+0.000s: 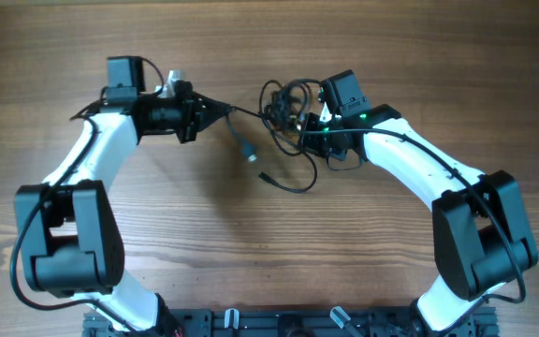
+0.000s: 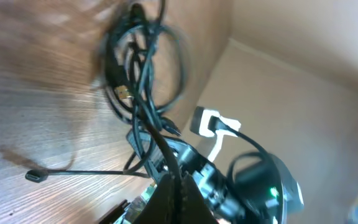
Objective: Untangle cables
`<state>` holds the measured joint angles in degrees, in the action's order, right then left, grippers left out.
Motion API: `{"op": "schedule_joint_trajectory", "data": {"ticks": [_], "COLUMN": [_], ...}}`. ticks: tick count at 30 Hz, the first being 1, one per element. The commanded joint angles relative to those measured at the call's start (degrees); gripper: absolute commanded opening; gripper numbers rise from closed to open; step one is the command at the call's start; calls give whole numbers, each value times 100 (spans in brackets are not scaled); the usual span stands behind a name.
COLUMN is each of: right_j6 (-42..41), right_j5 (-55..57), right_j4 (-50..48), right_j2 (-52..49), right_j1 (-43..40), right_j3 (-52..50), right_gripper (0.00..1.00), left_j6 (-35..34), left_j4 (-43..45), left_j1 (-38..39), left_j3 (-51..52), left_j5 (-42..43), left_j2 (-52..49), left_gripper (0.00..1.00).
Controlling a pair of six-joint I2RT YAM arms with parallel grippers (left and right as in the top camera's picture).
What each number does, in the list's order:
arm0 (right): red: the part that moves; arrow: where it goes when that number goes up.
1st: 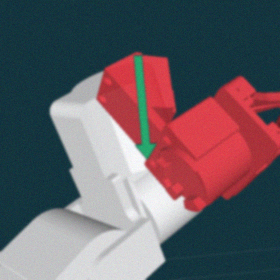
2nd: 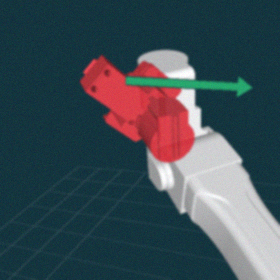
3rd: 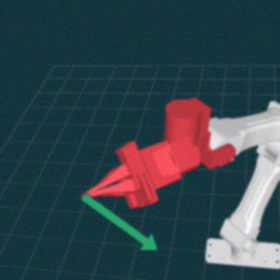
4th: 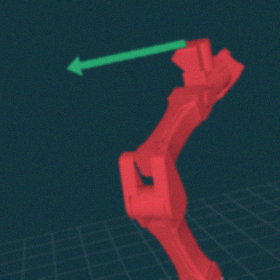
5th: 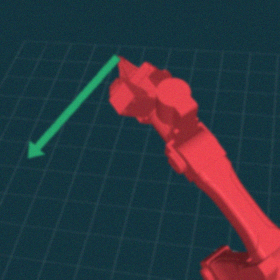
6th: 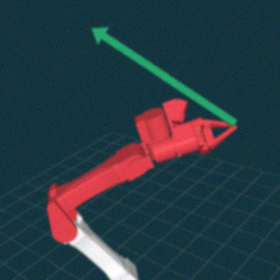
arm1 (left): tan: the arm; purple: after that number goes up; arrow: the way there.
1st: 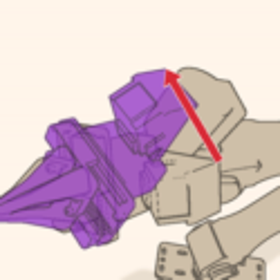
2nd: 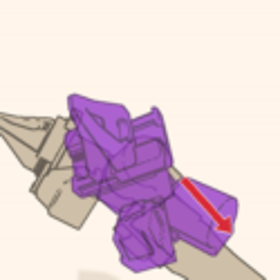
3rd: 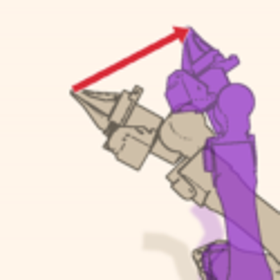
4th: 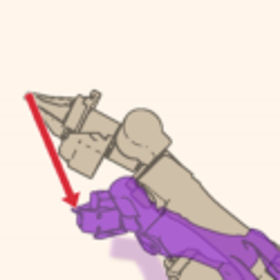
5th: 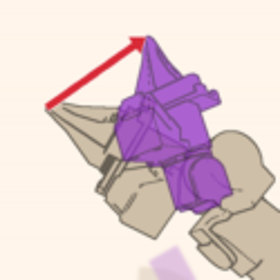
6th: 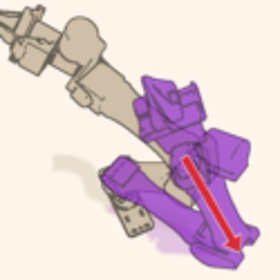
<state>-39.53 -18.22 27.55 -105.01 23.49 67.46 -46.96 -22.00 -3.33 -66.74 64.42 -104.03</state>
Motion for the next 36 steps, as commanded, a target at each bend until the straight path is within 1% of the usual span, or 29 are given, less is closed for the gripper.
{"op": "schedule_joint_trajectory", "data": {"ticks": [1,3,4,7,9,11,12,15,17,19,21,23,25,27,29,30,34,35,36], "right_j6": [216,409,686,1394,1550,1558,1587,1711,1705,1700,1751,2017,2153,2153,2151,2146,2135,2131,2131], "right_j5": [133,-42,-372,-1508,-1954,-2041,-2041,-2044,-2046,-2048,-2068,-2087,-2085,-2085,-2081,-2055,-1687,-1606,-1587], "right_j4": [46,9,-59,-225,-192,-42,26,142,192,205,205,184,63,-125,-378,-470,-699,-739,-807], "right_j2": [-52,-52,-52,-52,-52,-52,-52,-52,-52,-52,-52,-52,-52,-52,-52,-52,-52,-52,-52], "right_j1": [-31,-37,-85,-306,-505,-741,-835,-988,-994,-946,-833,-645,-474,-350,-229,-192,-157,-157,-157], "right_j3": [31,31,31,31,31,31,31,31,31,31,31,31,31,31,31,31,31,31,31], "right_gripper": [4,4,4,5,11,52,63,72,74,74,73,73,73,72,72,71,70,70,70], "left_j6": [1386,2103,2564,3126,3578,4168,4186,4183,4186,4194,4207,4227,4271,4695,5418,5589,5600,5602,5702], "left_j4": [63,28,-55,-114,-109,-98,-61,-57,-127,-205,-247,-190,-114,-87,-96,-114,-114,-114,-114], "left_j1": [-367,-424,-424,-417,-420,-420,-420,-420,-407,-402,-376,-284,-190,-101,-50,-52,-94,-94,-94], "left_j3": [15,15,15,15,15,15,15,15,15,15,15,15,15,15,15,15,15,15,15], "left_j5": [1036,1036,1036,1036,1032,890,603,7,-129,-170,-411,-957,-979,-420,802,1150,1539,1801,2312], "left_j2": [42,42,42,42,42,42,42,42,42,42,31,20,20,22,20,22,20,20,20], "left_gripper": [4,4,4,4,4,4,4,4,4,4,4,4,4,4,4,4,4,4,4]}}
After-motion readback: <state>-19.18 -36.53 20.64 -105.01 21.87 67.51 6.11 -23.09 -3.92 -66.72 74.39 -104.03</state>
